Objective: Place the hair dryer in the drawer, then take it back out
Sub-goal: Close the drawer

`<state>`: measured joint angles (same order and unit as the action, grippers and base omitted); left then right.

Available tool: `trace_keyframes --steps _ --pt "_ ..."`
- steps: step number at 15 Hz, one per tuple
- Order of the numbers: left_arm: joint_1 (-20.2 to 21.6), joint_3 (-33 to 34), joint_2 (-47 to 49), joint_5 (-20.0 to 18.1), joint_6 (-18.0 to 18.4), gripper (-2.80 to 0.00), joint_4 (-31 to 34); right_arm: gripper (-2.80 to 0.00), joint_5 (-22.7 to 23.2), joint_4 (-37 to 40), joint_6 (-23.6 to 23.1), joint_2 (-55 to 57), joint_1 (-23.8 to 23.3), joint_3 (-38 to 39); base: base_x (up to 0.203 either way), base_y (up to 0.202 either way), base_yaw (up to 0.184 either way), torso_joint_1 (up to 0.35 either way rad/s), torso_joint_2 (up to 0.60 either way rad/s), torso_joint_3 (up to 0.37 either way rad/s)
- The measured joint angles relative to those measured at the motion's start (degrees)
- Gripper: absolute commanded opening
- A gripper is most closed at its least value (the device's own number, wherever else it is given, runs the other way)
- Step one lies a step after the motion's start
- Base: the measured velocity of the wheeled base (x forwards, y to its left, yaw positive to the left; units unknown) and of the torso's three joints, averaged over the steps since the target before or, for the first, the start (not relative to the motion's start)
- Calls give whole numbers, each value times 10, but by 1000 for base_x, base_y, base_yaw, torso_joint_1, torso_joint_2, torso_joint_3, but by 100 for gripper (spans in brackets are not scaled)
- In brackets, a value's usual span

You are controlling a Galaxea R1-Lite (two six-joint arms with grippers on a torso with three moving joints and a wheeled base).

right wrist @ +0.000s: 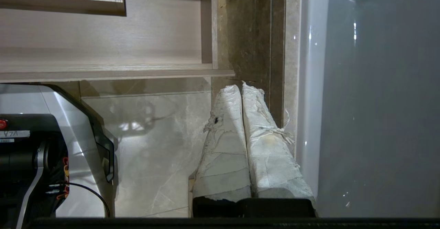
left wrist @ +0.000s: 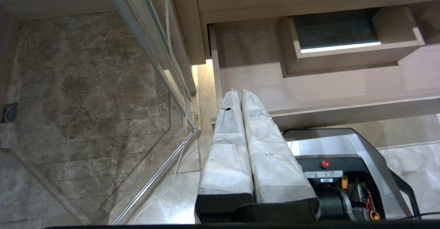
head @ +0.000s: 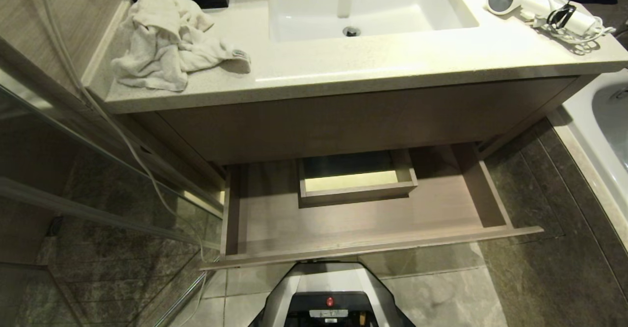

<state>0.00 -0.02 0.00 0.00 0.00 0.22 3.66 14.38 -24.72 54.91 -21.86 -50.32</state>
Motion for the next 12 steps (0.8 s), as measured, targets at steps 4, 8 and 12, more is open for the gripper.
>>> trace_keyframes --steps 4,8,12 --pt "0 0 0 0 0 -280 0 -280 0 0 0 -2 2 2 0 0 0 -200 340 135" --pt "0 0 0 0 0 -280 0 -280 0 0 0 -6 2 5 0 0 0 -219 360 137" --pt "0 0 0 0 0 -280 0 -280 0 0 0 -11 3 10 0 0 0 -294 461 165"
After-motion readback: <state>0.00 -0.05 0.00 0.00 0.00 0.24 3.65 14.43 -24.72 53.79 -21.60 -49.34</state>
